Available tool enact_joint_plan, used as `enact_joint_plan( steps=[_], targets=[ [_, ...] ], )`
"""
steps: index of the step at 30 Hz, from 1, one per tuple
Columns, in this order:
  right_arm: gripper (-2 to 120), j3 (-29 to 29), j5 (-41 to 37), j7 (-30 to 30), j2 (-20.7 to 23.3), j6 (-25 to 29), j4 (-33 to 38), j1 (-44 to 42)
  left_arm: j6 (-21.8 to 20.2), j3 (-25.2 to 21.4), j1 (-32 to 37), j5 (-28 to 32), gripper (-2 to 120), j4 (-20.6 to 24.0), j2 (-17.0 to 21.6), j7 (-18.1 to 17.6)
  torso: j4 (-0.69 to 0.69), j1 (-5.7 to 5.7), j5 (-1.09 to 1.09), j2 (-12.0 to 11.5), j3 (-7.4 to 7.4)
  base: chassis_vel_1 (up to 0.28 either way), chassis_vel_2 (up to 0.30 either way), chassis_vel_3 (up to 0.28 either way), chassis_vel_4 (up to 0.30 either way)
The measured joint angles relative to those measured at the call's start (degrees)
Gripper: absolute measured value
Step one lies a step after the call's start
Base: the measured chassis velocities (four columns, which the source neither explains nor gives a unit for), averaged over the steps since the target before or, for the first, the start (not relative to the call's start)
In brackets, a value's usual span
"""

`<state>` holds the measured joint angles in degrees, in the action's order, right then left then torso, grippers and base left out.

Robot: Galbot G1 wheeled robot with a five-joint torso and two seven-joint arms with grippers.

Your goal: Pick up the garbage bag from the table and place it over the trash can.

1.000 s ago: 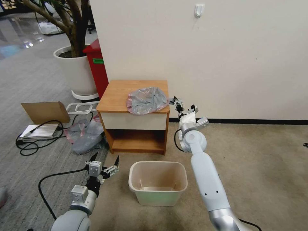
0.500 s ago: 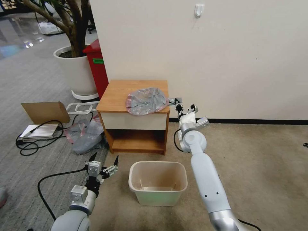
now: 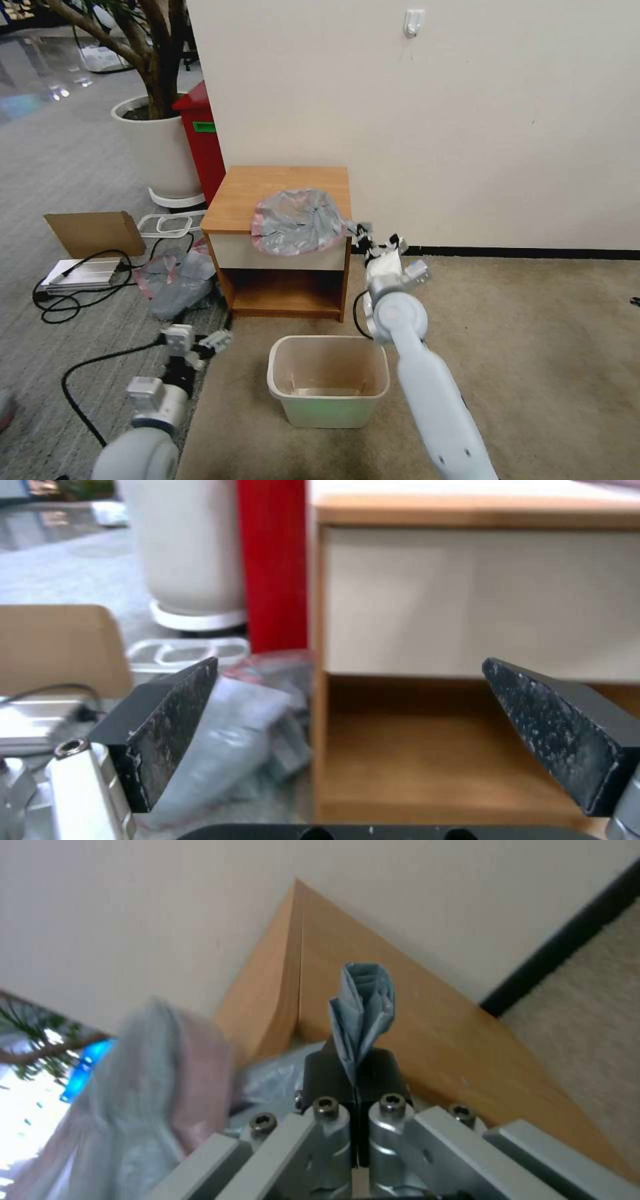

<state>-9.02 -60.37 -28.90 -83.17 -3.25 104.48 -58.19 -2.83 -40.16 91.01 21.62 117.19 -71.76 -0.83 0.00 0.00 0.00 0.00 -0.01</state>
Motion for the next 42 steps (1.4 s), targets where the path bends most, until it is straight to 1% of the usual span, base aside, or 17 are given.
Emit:
enact_joint_plan(
  steps=[3,4,8,9,11,13,17,21,23,24,28,32,37,42],
  targets=[
    [0,3.2,-0.5,-4.6,3.9,-1.2,5.3,-3.4,-0.3,-2.3,-0.8,1.4,99,-0.6,0.4,-0.4,0.0,0.0,-0.01,0.0,0.0,0.0,0.0,0.0,0.0],
    [0,3.2,-0.5,-4.6,3.9,-1.2,5.3,-3.4,-0.3,-2.3,-0.8,1.4,99,-0.6,0.4,-0.4,0.0,0.0,-0.01,0.0,0.0,0.0,0.0,0.0,0.0],
    [0,9.9,-2.4,-11.9,10.2,-4.5,14.5,-8.6,-0.4,-3.7,-0.4,1.9,99,-1.0,0.3,-0.5,-0.01,0.0,0.0,0.0,0.0,0.0,0.0,0.0,0.0],
    [0,9.9,-2.4,-11.9,10.2,-4.5,14.5,-8.6,-0.4,-3.7,-0.4,1.9,99,-1.0,0.3,-0.5,-0.01,0.0,0.0,0.0,0.0,0.0,0.0,0.0,0.0],
    [0,13.0,-1.7,-14.8,12.8,-5.6,17.6,-11.3,-0.4,-3.6,-0.1,1.8,99,-1.0,-0.2,-0.6,-0.01,0.0,-0.01,0.0,0.0,0.0,0.0,0.0,0.0],
    [0,15.0,-0.6,-16.0,15.2,-6.4,18.8,-13.7,-0.4,-3.1,0.2,1.5,99,-1.1,-0.7,-0.6,0.0,0.0,-0.01,0.0,0.0,0.0,0.0,0.0,0.0],
    [0,15.9,0.6,-16.2,16.8,-6.6,19.0,-16.2,-0.3,-2.5,0.3,0.8,99,-1.2,-1.0,-0.6,0.0,0.0,-0.01,0.0,0.0,0.0,0.0,0.0,0.0],
    [0,17.2,1.2,-17.1,16.6,-5.8,18.8,-17.3,-0.2,-1.7,0.3,-0.2,99,-1.3,-1.3,-0.6,0.0,0.0,0.0,0.0,0.0,0.0,0.0,0.0,0.0],
    [0,19.4,1.9,-18.7,15.5,-4.0,18.1,-17.3,-0.1,-1.0,0.4,-1.1,99,-1.3,-1.5,-0.5,0.0,0.0,-0.01,0.0,0.0,0.0,0.0,0.0,0.0],
    [0,19.4,1.9,-18.7,15.5,-4.0,18.1,-17.3,-0.1,-1.0,0.4,-1.1,99,-1.3,-1.5,-0.5,0.0,0.0,-0.01,0.0,0.0,0.0,0.0,0.0,0.0],
    [0,21.9,2.1,-21.4,12.8,-1.7,17.1,-16.5,0.2,0.2,0.9,-2.8,99,-1.1,-2.0,-0.2,0.0,0.0,-0.01,0.0,0.0,0.0,0.0,0.0,0.0],
    [0,22.4,2.1,-21.9,11.7,-0.7,16.2,-16.0,0.8,0.7,1.5,-3.9,99,-1.2,-2.3,-0.1,0.0,0.0,0.0,0.0,0.0,0.0,0.0,0.0,0.0],
    [0,22.4,2.1,-21.9,11.3,-0.4,15.5,-15.8,1.1,0.7,1.8,-4.2,99,-1.5,-2.4,0.0,-0.01,0.0,0.0,0.0,0.0,0.0,0.0,0.0,0.0],
    [0,21.6,3.6,-21.8,10.5,0.0,14.0,-15.4,1.4,0.7,1.9,-4.7,99,-1.5,-2.5,0.0,-0.01,0.0,-0.01,0.0,0.0,0.0,0.0,0.0,0.0]
  ],
)
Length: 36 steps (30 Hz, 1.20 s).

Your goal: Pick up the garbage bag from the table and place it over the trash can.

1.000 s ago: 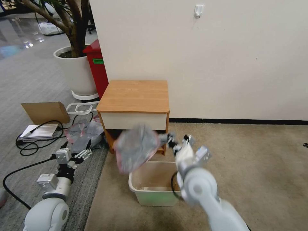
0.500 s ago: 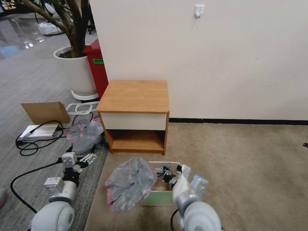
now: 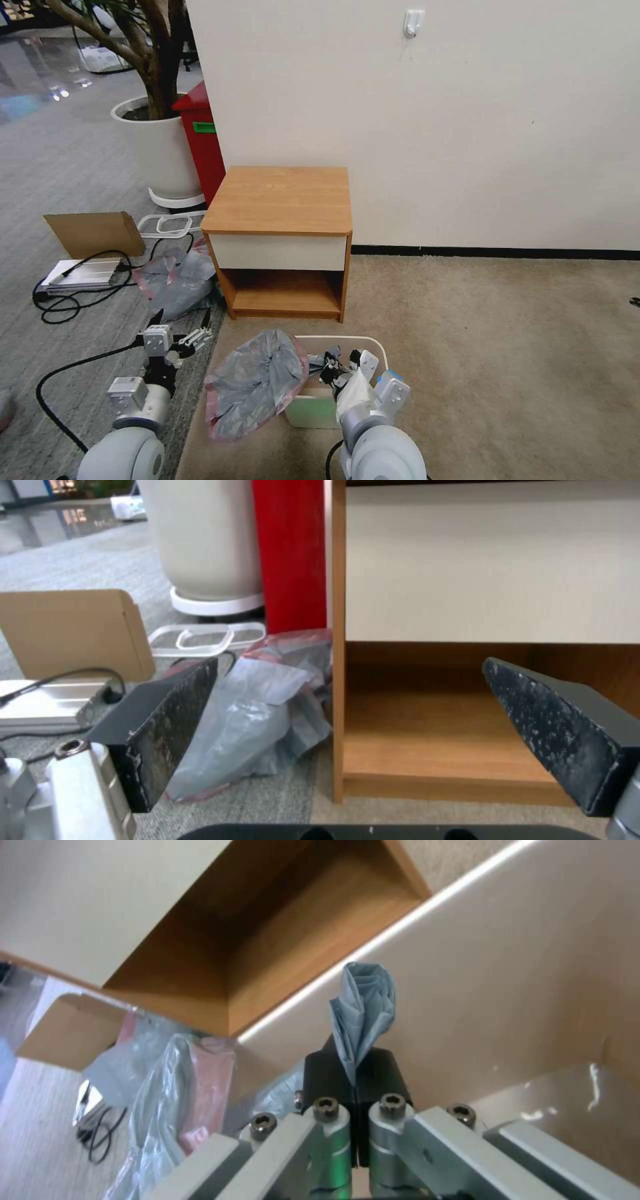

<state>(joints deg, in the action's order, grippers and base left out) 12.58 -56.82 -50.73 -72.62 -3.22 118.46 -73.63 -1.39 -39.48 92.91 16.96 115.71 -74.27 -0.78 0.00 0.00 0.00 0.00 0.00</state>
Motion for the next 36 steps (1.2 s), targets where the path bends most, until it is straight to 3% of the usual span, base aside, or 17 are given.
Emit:
enact_joint_plan(
  steps=[16,19,23,26,36],
  targets=[
    [0,-1.3,2.8,0.8,-0.1,0.4,-0.8,-2.1,0.6,0.5,0.4,-1.3,99,-0.3,-0.4,0.1,0.0,0.0,0.0,0.0,0.0,0.0,0.0,0.0,0.0],
    [6,-1.4,2.8,0.8,-0.1,-0.1,-0.3,-2.3,0.7,0.8,0.4,-1.6,99,-0.3,-0.5,0.1,0.01,0.0,0.0,0.0,0.0,0.0,0.0,0.0,0.0],
    [25,-1.3,2.8,0.4,-0.2,-0.5,0.1,-2.2,0.7,1.5,0.5,-2.1,99,-0.3,-0.5,0.2,0.0,0.0,0.0,0.0,0.0,0.0,0.0,0.0,0.0],
    [32,-1.2,3.2,0.0,-0.2,-1.0,0.1,-2.0,0.8,1.6,0.6,-2.3,99,-0.2,-0.4,0.3,0.0,0.0,0.0,0.0,0.0,0.0,0.0,0.0,0.0],
    [72,-0.1,5.6,-2.4,0.7,-3.5,1.4,-2.0,1.1,1.9,1.0,-3.0,99,0.0,-0.5,0.7,0.0,0.0,0.0,0.0,0.0,0.0,0.0,0.0,0.0]
  ],
)
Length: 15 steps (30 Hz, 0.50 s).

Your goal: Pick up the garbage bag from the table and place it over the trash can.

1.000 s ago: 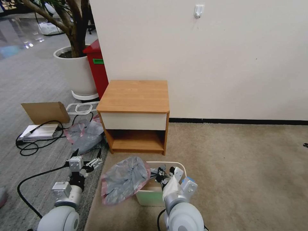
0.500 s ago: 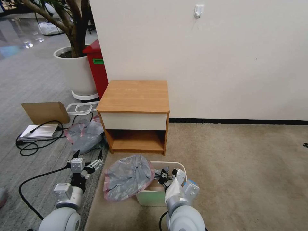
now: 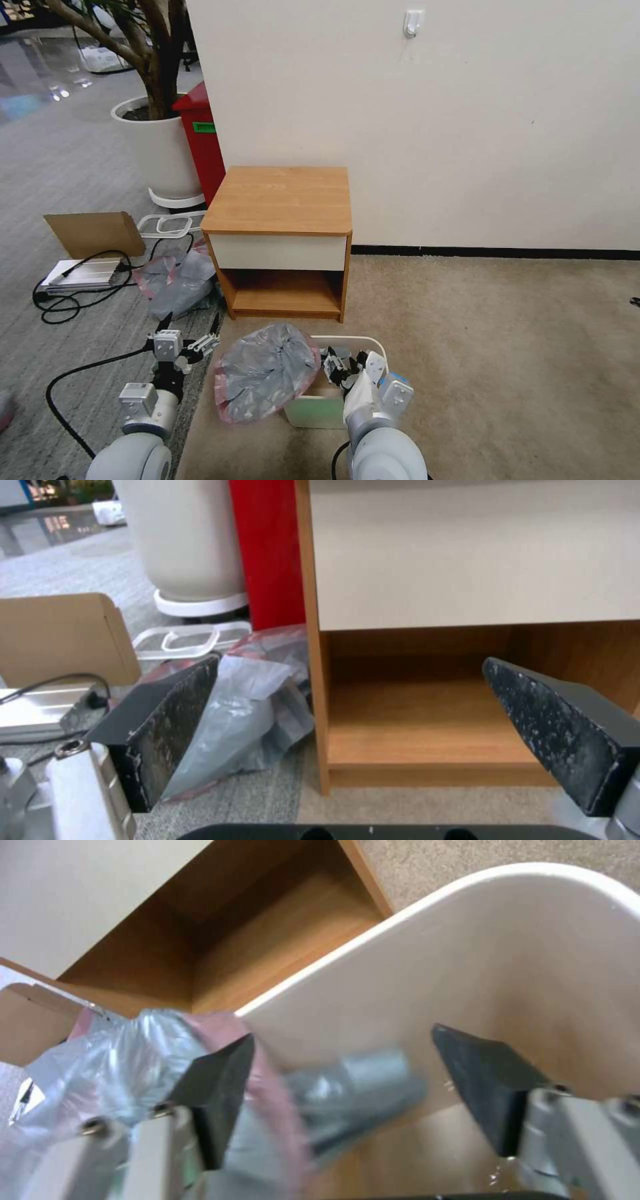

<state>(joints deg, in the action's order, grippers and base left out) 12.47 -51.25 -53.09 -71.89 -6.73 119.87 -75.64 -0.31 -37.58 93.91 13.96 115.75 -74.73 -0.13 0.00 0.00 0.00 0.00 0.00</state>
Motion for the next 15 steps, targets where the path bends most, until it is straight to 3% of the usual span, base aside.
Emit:
enact_joint_plan(
  steps=[7,11,12,14,15],
  targets=[
    [96,-0.1,0.2,-0.1,0.0,-0.1,0.1,-0.1,0.2,0.6,0.3,-0.4,99,0.0,-0.2,0.1,0.0,0.0,0.0,0.0,0.0,0.0,0.0,0.0,0.0],
    [100,-0.1,0.7,0.0,-0.3,-0.1,0.1,-0.1,0.0,1.3,0.2,0.0,99,0.7,0.3,0.2,0.0,0.0,0.0,0.0,0.0,0.0,0.0,0.0,0.0],
    [100,-0.1,0.8,0.0,-0.3,-0.1,0.1,-0.1,-0.1,1.3,0.1,0.5,99,1.0,0.4,0.2,0.0,0.0,0.0,0.0,0.0,0.0,0.0,0.0,0.0],
    [100,-0.5,1.7,0.4,-0.5,0.2,0.1,0.0,-3.5,1.4,0.0,7.7,99,4.5,2.2,0.8,-0.01,0.0,0.02,0.0,0.0,0.0,0.0,0.0,0.0],
    [100,-0.5,1.7,0.4,-0.5,0.2,0.1,0.0,-3.5,1.4,0.0,7.7,99,4.5,2.2,0.8,-0.01,0.0,0.02,0.0,0.0,0.0,0.0,0.0,0.0]
  ],
)
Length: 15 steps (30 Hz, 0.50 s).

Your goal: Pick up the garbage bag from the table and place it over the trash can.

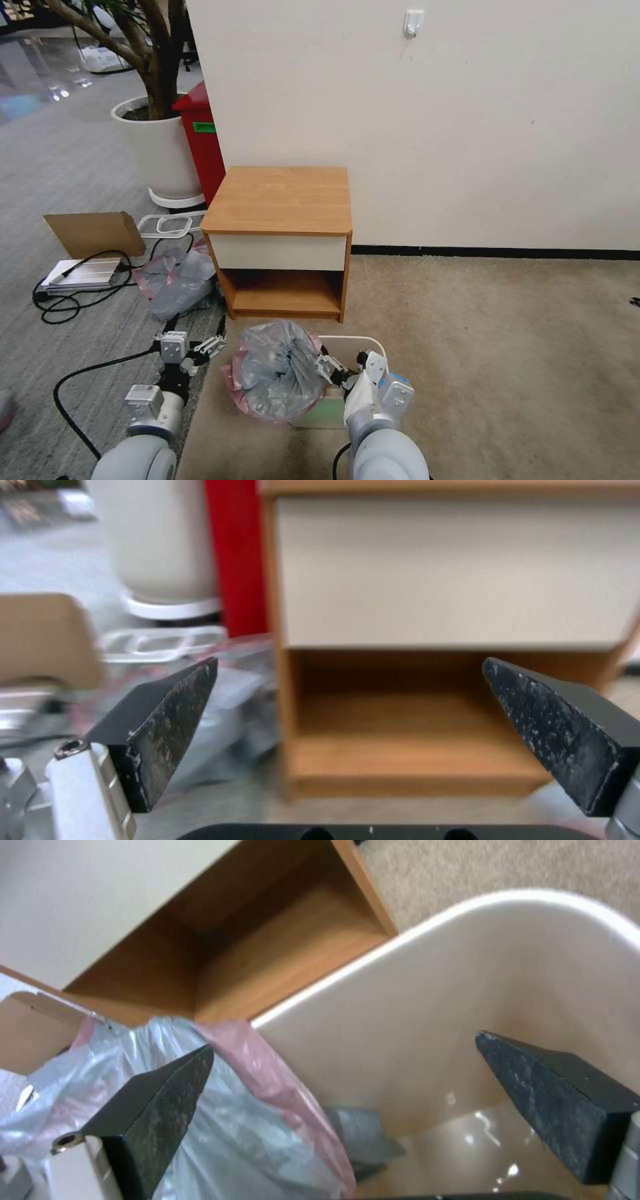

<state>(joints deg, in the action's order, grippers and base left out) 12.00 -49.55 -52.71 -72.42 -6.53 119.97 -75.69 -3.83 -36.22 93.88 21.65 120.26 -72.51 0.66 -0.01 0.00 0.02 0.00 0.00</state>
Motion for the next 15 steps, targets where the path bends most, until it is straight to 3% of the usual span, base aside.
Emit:
enact_joint_plan(
  steps=[1,2,3,5,6,9,15],
  targets=[
    [100,-0.3,0.7,0.4,-0.1,0.2,0.0,0.0,-3.2,-0.1,0.0,5.4,99,2.5,1.2,0.5,0.0,0.0,-0.01,0.0,0.0,0.0,0.0,0.0,0.0],
    [100,-1.1,2.0,1.1,-0.3,0.6,0.0,0.0,-9.9,-0.4,-0.1,15.1,99,7.1,3.4,1.2,0.0,0.0,-0.02,0.0,0.0,0.0,0.0,0.0,0.0],
    [100,-1.1,2.0,1.1,-0.3,0.6,0.0,0.0,-9.9,-0.4,-0.1,15.1,99,7.1,3.4,1.2,0.0,0.0,-0.02,0.0,0.0,0.0,0.0,0.0,0.0],
    [100,-3.0,4.1,2.1,-1.2,1.3,0.0,0.0,-20.4,-0.6,-1.0,32.5,100,13.7,8.4,1.6,0.02,0.0,-0.04,0.0,0.0,0.0,0.0,0.0,0.0],
    [100,-3.9,5.0,2.4,-1.8,1.5,0.0,-0.1,-22.2,0.0,-1.5,37.9,100,15.1,10.2,2.1,0.01,0.0,-0.02,0.0,0.0,0.0,0.0,0.0,0.0],
    [100,-5.1,5.8,2.8,-2.3,1.9,0.0,-0.4,-22.6,1.0,-2.2,41.1,100,16.1,12.0,3.5,0.01,0.0,-0.03,0.0,0.0,0.0,0.0,0.0,0.0],
    [100,-7.6,7.3,3.5,-3.2,2.7,0.7,-1.6,-23.1,3.7,-2.6,41.9,100,16.8,13.0,4.8,0.01,0.0,-0.02,0.0,0.0,0.0,0.0,0.0,0.0]
  ],
)
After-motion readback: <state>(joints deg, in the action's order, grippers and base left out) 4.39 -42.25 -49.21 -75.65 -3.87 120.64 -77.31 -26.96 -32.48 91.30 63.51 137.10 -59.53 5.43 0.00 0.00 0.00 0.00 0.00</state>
